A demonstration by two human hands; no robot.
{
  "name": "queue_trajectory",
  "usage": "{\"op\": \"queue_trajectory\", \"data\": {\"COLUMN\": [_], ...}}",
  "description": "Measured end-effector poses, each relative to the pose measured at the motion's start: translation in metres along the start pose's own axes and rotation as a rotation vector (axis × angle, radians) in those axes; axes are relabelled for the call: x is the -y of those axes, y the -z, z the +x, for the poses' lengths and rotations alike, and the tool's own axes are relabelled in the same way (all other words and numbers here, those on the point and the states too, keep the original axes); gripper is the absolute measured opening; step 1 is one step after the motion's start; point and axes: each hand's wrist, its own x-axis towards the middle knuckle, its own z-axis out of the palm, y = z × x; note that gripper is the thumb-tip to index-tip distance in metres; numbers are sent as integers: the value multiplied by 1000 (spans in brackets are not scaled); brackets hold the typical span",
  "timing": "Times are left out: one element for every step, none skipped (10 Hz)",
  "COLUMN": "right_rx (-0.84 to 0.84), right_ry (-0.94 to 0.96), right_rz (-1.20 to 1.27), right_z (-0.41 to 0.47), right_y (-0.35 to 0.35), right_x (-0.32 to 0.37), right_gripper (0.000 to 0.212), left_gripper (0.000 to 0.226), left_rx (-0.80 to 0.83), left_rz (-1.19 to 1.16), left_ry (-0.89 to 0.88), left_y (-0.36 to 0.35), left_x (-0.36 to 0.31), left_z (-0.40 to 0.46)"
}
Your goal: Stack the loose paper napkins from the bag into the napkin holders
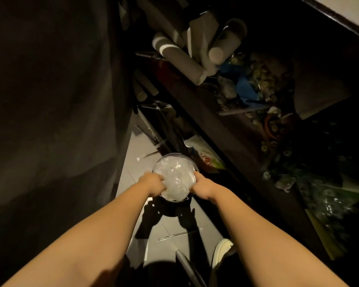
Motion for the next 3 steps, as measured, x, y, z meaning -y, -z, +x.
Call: {"op": "queue_trajectory", "data": {"right_rx": [-17, -16, -61], "right_ry": [-22, -48, -16], "right_rz": [-1, -46, -106], "right_z": [3, 3, 1], "right_y": [2, 0, 1], "right_x": [2, 6, 10], "right_gripper": [58, 62, 58], "left_gripper": [27, 50, 50], "left_rx": [-208, -167, -321], "left_rz": [-195, -173, -78], "left_ry": [-10, 7, -22], "left_y": [-2, -3, 4], "left_x": [-1, -5, -18], "left_z": [9, 8, 1]}}
